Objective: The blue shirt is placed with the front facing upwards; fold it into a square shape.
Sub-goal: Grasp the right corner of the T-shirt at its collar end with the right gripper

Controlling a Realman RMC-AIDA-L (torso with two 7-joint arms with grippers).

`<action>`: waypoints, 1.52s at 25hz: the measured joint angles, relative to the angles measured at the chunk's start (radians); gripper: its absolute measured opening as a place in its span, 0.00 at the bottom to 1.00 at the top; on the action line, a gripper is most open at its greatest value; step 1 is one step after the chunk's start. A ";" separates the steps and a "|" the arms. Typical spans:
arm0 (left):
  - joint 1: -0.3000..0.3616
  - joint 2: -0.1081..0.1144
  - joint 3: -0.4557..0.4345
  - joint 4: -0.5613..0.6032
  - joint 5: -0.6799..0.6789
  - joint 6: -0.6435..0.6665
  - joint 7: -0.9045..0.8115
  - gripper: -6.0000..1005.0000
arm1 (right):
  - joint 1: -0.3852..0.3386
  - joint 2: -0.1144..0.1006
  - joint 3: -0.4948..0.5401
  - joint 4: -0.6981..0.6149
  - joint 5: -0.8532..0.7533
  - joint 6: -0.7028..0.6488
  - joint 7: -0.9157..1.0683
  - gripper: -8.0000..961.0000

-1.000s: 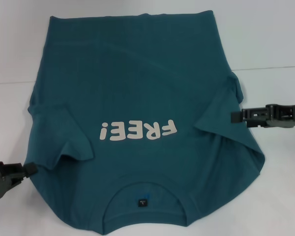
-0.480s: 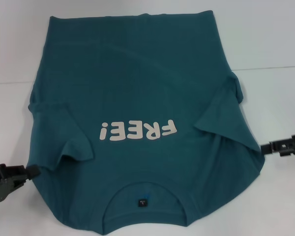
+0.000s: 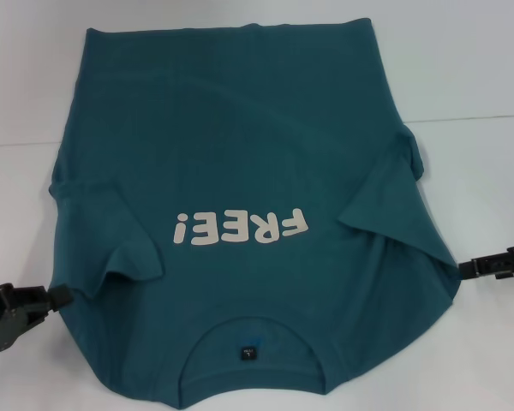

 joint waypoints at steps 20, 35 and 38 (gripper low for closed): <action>0.008 -0.003 -0.004 0.000 -0.001 -0.014 0.000 0.04 | 0.057 0.033 -0.025 0.049 -0.003 0.094 0.016 0.87; 0.013 -0.005 -0.005 0.000 -0.014 -0.017 0.005 0.04 | 0.095 0.049 -0.052 0.049 -0.081 0.125 0.059 0.87; 0.014 -0.006 -0.005 0.000 -0.014 -0.023 0.005 0.04 | 0.096 0.050 -0.057 0.049 -0.081 0.126 0.061 0.87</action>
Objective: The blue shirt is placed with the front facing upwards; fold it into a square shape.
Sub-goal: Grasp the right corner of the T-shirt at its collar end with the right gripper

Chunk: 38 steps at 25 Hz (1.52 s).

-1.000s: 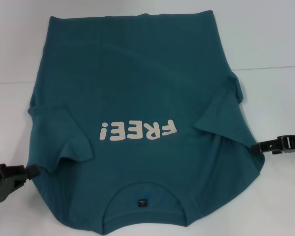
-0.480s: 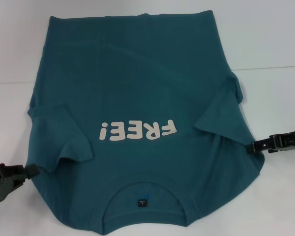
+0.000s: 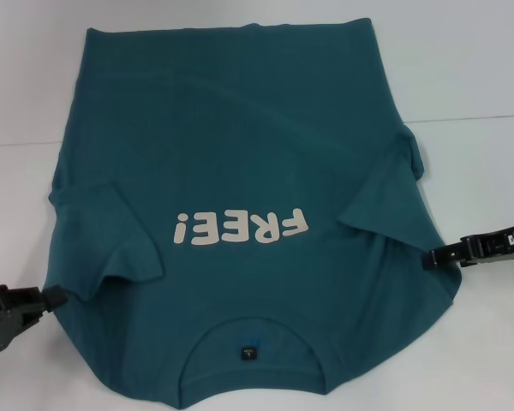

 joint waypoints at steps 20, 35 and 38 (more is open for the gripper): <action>0.005 -0.002 -0.006 -0.003 -0.003 -0.004 0.002 0.04 | 0.018 0.012 -0.069 -0.002 -0.038 0.041 -0.011 0.84; 0.006 -0.002 -0.024 -0.003 -0.003 -0.004 0.004 0.04 | 0.066 0.024 -0.104 0.069 -0.035 0.036 -0.004 0.82; 0.006 -0.002 -0.025 -0.003 -0.003 -0.004 0.004 0.04 | 0.075 0.027 -0.104 0.080 -0.031 0.035 -0.005 0.82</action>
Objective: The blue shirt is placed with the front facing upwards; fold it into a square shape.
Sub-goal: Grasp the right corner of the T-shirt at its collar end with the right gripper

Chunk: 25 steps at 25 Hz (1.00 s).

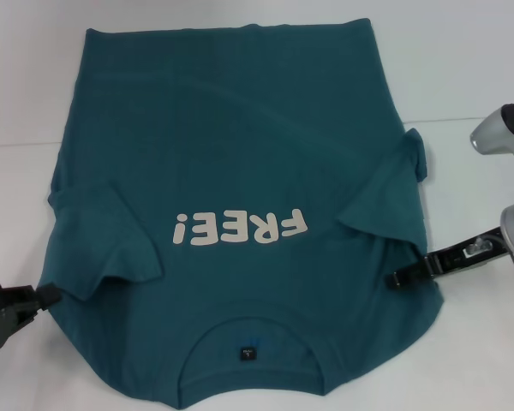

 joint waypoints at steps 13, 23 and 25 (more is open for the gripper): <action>0.000 0.000 -0.002 0.000 -0.006 -0.001 0.000 0.04 | 0.000 0.007 0.007 0.004 0.030 -0.042 0.014 0.80; -0.002 -0.002 -0.001 -0.012 -0.015 0.000 0.000 0.04 | -0.004 -0.006 0.010 -0.016 0.049 -0.094 0.021 0.63; -0.001 -0.002 -0.001 -0.012 -0.015 -0.001 0.000 0.04 | -0.004 -0.008 0.006 -0.016 0.046 -0.095 0.024 0.55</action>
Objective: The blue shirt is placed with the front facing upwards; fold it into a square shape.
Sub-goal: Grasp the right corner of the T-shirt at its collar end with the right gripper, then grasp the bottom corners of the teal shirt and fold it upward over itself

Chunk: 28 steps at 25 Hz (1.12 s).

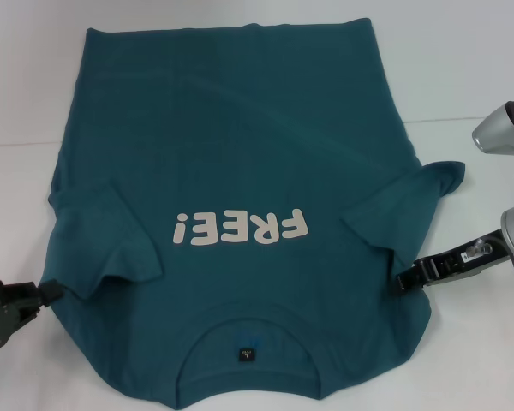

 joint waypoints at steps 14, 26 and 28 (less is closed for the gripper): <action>-0.004 0.011 0.060 0.033 0.059 0.040 -0.007 0.04 | -0.015 -0.027 0.003 -0.022 0.000 -0.083 0.004 0.06; 0.006 0.011 0.167 0.144 0.170 0.122 -0.047 0.04 | -0.055 -0.044 0.001 -0.120 -0.001 -0.281 0.006 0.05; 0.006 0.011 0.168 0.154 0.204 0.143 -0.047 0.04 | -0.065 -0.045 -0.003 -0.134 -0.010 -0.306 0.006 0.05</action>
